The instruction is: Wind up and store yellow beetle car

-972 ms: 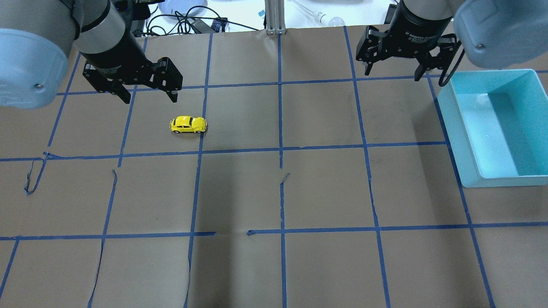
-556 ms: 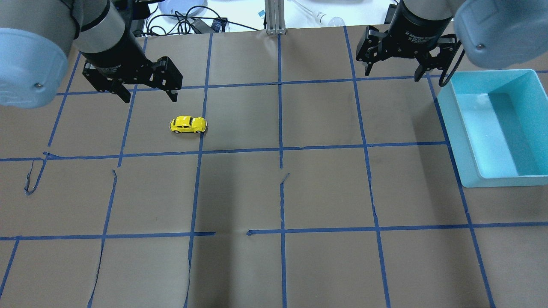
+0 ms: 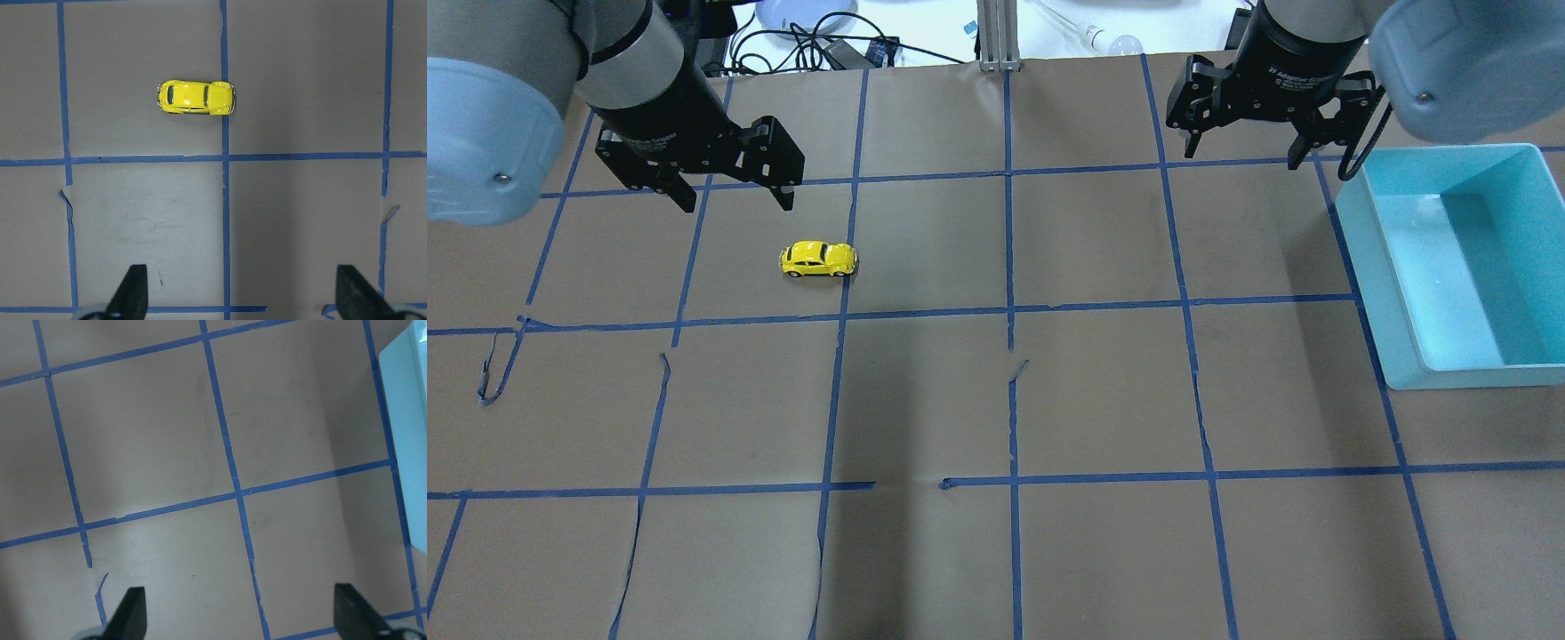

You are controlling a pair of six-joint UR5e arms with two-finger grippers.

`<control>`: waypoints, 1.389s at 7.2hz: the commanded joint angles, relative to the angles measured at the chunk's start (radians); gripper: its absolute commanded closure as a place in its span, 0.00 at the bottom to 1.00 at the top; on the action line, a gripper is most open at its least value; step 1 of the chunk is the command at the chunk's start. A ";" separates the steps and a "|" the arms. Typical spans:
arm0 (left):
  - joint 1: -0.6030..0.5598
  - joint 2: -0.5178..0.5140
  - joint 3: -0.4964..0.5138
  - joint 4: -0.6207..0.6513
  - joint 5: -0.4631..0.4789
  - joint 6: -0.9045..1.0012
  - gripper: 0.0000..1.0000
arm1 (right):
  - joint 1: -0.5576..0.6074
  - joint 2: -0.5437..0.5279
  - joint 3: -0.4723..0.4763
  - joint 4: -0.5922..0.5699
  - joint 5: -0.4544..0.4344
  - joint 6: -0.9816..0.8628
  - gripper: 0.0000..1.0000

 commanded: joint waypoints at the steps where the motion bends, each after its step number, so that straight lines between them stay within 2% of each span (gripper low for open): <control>1: 0.000 0.000 0.000 0.001 0.000 0.000 0.00 | 0.000 0.000 0.000 0.000 0.000 0.000 0.00; 6: 0.000 -0.001 0.002 0.002 0.000 0.000 0.00 | 0.000 0.000 0.000 0.000 0.000 -0.001 0.00; 7: 0.008 -0.007 -0.004 0.000 -0.002 0.076 0.00 | 0.000 0.000 0.000 0.000 0.000 -0.001 0.00; 9: 0.024 -0.040 -0.004 0.005 -0.002 0.352 0.00 | 0.000 0.002 0.000 0.002 -0.003 -0.003 0.00; 10: 0.025 -0.090 -0.004 0.017 0.000 0.500 0.00 | 0.000 0.002 0.000 0.002 -0.003 -0.004 0.00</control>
